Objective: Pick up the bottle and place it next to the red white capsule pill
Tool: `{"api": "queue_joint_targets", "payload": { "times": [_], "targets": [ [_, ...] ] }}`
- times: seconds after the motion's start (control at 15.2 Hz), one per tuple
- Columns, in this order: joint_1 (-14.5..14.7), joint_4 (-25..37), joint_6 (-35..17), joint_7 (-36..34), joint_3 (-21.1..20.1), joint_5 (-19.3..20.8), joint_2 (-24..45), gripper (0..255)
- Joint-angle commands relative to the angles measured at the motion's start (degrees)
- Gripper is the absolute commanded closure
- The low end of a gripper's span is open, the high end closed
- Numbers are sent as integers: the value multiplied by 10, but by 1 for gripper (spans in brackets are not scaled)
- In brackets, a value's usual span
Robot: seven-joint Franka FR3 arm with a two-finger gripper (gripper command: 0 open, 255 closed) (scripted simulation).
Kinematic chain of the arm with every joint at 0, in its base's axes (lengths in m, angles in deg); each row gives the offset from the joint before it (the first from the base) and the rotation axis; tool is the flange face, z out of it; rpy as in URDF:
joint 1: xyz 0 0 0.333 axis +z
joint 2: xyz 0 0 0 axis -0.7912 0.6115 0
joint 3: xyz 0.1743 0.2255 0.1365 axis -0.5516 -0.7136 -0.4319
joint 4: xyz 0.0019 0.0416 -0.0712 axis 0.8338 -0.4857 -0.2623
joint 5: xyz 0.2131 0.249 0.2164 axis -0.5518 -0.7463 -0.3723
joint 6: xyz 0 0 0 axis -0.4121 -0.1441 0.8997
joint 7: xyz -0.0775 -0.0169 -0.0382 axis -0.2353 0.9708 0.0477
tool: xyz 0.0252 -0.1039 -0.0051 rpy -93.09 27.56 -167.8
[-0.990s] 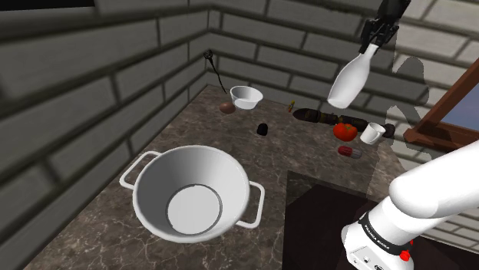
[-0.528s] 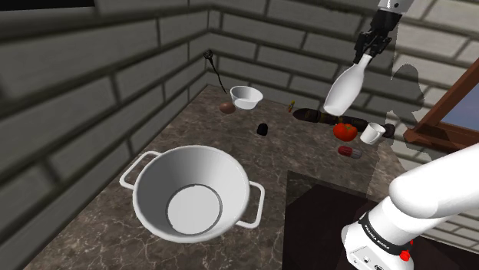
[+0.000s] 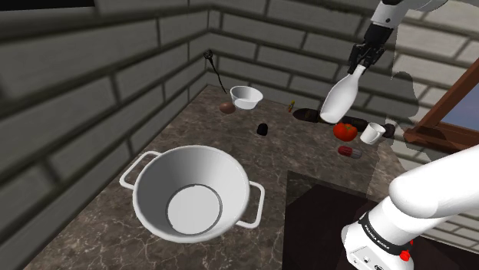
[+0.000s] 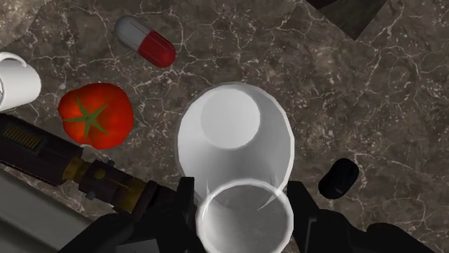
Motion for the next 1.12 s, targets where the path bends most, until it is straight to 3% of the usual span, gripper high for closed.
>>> {"api": "queue_joint_targets", "payload": {
  "times": [0.0, 1.06],
  "targets": [
    [0, -19, -17, -1, 0, 1, -3, 255],
    [-2, -143, -140, -2, 4, 3, -4, 255]
  ]
}}
